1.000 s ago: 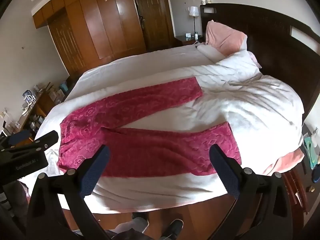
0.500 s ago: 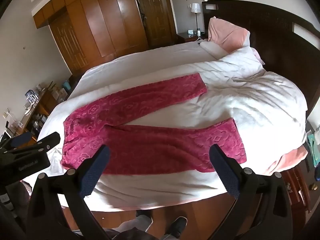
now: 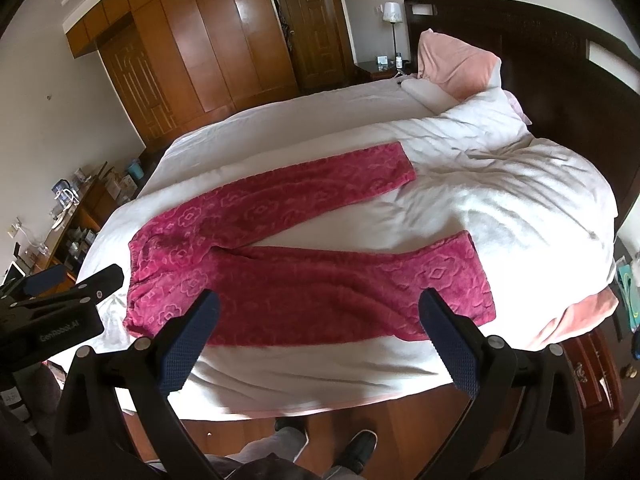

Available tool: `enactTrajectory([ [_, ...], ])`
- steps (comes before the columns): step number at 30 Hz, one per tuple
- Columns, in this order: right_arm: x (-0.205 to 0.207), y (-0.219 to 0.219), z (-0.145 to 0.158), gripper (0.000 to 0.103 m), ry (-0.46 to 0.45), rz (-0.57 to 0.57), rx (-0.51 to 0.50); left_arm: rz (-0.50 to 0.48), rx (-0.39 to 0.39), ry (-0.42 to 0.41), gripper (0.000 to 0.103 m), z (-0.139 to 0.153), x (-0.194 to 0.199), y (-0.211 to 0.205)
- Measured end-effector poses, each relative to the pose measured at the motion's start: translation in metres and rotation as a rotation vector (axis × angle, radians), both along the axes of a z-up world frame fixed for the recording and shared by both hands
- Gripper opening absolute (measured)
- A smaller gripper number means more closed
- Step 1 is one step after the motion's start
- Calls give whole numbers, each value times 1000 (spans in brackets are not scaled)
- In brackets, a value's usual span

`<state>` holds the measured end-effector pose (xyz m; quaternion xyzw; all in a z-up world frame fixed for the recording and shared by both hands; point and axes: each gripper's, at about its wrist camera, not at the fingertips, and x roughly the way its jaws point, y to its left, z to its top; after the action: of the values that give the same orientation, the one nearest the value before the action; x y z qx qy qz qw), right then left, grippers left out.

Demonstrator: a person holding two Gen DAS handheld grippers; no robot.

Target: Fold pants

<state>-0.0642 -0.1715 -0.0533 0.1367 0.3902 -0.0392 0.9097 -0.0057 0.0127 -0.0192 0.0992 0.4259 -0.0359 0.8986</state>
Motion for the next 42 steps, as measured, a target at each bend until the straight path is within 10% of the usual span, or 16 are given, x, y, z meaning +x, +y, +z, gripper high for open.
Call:
enactTrajectory([
  [42,4,-36,-18,100,64,-28,49,-29,15,51,98,-15,13,-33],
])
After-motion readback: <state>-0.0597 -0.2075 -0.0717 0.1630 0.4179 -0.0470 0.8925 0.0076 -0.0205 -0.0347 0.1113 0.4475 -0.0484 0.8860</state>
